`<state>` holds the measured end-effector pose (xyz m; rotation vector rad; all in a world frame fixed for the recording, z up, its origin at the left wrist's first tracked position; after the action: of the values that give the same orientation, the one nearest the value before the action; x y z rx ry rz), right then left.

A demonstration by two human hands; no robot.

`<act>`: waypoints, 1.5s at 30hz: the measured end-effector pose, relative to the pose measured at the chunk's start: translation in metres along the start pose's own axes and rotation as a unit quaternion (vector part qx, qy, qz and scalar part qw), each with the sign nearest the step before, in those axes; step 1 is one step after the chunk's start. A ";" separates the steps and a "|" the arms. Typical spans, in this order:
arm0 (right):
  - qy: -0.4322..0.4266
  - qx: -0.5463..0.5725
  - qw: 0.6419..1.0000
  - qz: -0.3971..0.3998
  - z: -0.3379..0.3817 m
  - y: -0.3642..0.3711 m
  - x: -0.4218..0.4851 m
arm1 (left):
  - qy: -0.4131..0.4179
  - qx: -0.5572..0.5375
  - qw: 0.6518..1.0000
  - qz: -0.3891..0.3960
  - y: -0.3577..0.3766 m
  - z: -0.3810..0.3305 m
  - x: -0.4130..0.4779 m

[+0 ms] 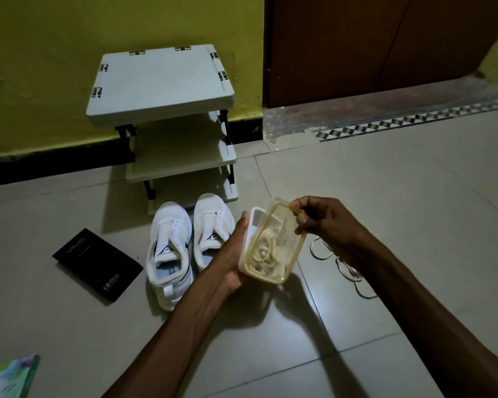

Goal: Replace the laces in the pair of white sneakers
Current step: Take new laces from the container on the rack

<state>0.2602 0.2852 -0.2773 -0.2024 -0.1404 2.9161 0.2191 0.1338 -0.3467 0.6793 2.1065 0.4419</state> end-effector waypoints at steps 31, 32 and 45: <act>0.011 -0.494 0.853 -0.171 -0.100 -0.036 0.011 | 0.074 -0.112 0.991 0.003 -0.034 0.006 -0.015; 0.064 -0.526 0.831 -0.167 -0.106 -0.048 0.005 | 0.073 -0.102 0.992 0.003 -0.031 0.007 -0.013; 0.036 -0.295 0.931 -0.209 -0.081 -0.078 -0.042 | 0.012 -0.072 0.997 0.018 0.011 0.028 0.004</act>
<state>0.3283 0.3580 -0.3433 -0.3231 -0.9276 2.3591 0.2434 0.1471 -0.3596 0.6320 2.0643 0.6175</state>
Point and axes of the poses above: each hand's wrist, its own x-axis towards the middle knuckle, its own y-axis out of the palm, z = x × y, the point moved 6 cm from there along x, towards the middle knuckle
